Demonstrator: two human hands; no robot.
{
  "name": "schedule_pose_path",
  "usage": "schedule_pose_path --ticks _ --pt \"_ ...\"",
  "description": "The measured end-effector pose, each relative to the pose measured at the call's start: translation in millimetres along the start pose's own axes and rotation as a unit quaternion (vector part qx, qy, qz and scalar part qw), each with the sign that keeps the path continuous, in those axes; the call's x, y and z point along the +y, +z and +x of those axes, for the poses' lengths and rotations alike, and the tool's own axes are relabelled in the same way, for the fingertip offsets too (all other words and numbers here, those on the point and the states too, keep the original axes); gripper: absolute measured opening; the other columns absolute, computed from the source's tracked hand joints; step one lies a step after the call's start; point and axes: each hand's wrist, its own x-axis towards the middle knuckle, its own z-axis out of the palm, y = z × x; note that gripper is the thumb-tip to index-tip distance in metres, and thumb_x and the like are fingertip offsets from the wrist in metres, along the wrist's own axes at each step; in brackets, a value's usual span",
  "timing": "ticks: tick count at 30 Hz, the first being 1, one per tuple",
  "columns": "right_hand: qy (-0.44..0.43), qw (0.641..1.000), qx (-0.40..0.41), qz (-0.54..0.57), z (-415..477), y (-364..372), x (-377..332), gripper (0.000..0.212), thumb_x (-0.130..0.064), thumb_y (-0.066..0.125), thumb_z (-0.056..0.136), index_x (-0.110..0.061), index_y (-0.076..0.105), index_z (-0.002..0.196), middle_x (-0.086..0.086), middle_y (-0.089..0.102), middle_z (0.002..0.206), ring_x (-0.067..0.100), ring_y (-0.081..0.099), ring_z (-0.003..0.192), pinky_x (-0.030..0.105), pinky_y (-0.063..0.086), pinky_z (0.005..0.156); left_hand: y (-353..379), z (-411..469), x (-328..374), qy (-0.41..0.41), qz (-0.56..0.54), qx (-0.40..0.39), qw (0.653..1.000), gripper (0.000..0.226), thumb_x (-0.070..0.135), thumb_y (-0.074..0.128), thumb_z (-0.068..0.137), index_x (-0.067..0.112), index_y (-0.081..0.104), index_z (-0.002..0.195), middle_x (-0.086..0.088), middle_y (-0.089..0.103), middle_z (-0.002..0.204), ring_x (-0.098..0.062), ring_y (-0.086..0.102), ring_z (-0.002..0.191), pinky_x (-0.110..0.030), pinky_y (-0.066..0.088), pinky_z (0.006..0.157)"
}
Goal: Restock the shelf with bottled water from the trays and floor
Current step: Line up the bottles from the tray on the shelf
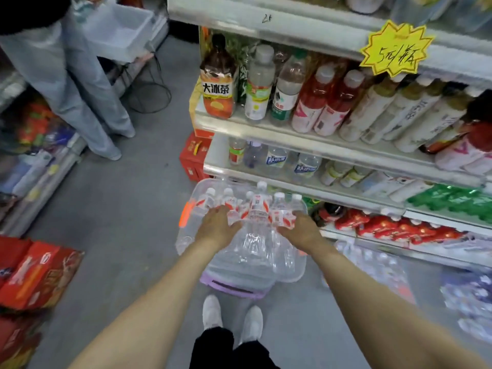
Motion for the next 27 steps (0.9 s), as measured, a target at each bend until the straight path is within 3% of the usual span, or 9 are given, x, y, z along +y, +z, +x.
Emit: schedule_pose_path --ticks 5,8,12,15,18,20,24,27 --pt "0.096 0.992 -0.036 0.079 18.9 31.1 24.8 0.077 -0.039 0.071 0.093 -0.007 0.035 0.153 0.015 0.047 0.152 0.031 0.045 0.14 0.034 0.038 0.109 29.0 35.1 3.0 0.016 -0.039 -0.061 0.997 0.069 0.044 0.062 0.095 0.013 0.037 0.15 -0.012 0.044 0.149 -0.03 0.042 0.136 -0.04 0.039 0.109" --pt "0.128 0.979 -0.051 0.149 28.4 41.8 34.9 0.077 -0.041 0.076 0.089 -0.013 0.04 0.151 0.01 0.051 0.15 0.027 0.05 0.136 0.039 0.042 0.112 39.2 51.9 6.5 0.012 -0.047 -0.086 0.995 0.071 0.046 0.062 0.094 0.016 0.034 0.152 -0.007 0.042 0.153 -0.028 0.04 0.139 -0.041 0.038 0.11" --pt "0.153 0.962 -0.029 0.223 37.6 51.3 45.9 0.062 -0.029 0.083 0.083 -0.013 0.054 0.136 0.008 0.064 0.13 0.025 0.062 0.118 0.037 0.052 0.099 50.0 68.6 7.5 0.003 -0.042 -0.109 0.993 0.069 0.047 0.064 0.093 0.016 0.037 0.148 -0.006 0.047 0.149 -0.029 0.047 0.134 -0.04 0.042 0.106" --pt "0.161 0.954 -0.025 0.252 42.4 51.4 52.0 0.059 -0.034 0.091 0.072 -0.014 0.063 0.12 0.005 0.07 0.112 0.024 0.068 0.106 0.039 0.057 0.093 55.4 75.7 5.2 0.008 -0.041 -0.121 0.992 0.062 0.046 0.066 0.092 0.015 0.044 0.141 -0.006 0.055 0.141 -0.028 0.053 0.128 -0.04 0.046 0.102" --pt "0.18 0.946 -0.049 0.264 46.4 48.4 54.8 0.056 -0.036 0.091 0.072 -0.001 0.067 0.108 0.001 0.061 0.089 0.02 0.06 0.088 0.034 0.052 0.076 59.3 79.8 6.1 0.008 -0.05 -0.133 0.99 0.061 0.048 0.066 0.09 0.018 0.046 0.139 -0.003 0.059 0.137 -0.027 0.058 0.122 -0.044 0.048 0.1" --pt "0.189 0.938 -0.06 0.283 48.6 51.6 58.2 0.07 -0.038 0.091 0.072 0.008 0.062 0.117 0.006 0.057 0.091 0.019 0.056 0.085 0.034 0.05 0.071 62.1 82.5 5.7 0.0 -0.048 -0.136 0.99 0.063 0.052 0.065 0.09 0.018 0.046 0.139 -0.003 0.061 0.135 -0.027 0.059 0.119 -0.044 0.049 0.099" --pt "0.196 0.92 -0.068 0.334 45.2 54.8 60.4 0.071 -0.041 0.09 0.073 -0.01 0.058 0.129 0.005 0.06 0.12 0.022 0.061 0.106 0.032 0.053 0.08 67.3 86.1 7.2 -0.009 -0.048 -0.129 0.99 0.065 0.055 0.063 0.09 0.017 0.046 0.14 -0.004 0.061 0.135 -0.028 0.06 0.118 -0.041 0.049 0.098" --pt "0.185 0.913 -0.079 0.354 44.3 52.3 62.3 0.066 -0.04 0.087 0.077 -0.012 0.054 0.127 0.006 0.061 0.117 0.021 0.059 0.106 0.029 0.049 0.077 73.1 88.1 8.4 -0.027 -0.063 -0.115 0.991 0.068 0.056 0.066 0.088 0.016 0.048 0.14 -0.004 0.061 0.135 -0.028 0.059 0.12 -0.039 0.049 0.097"
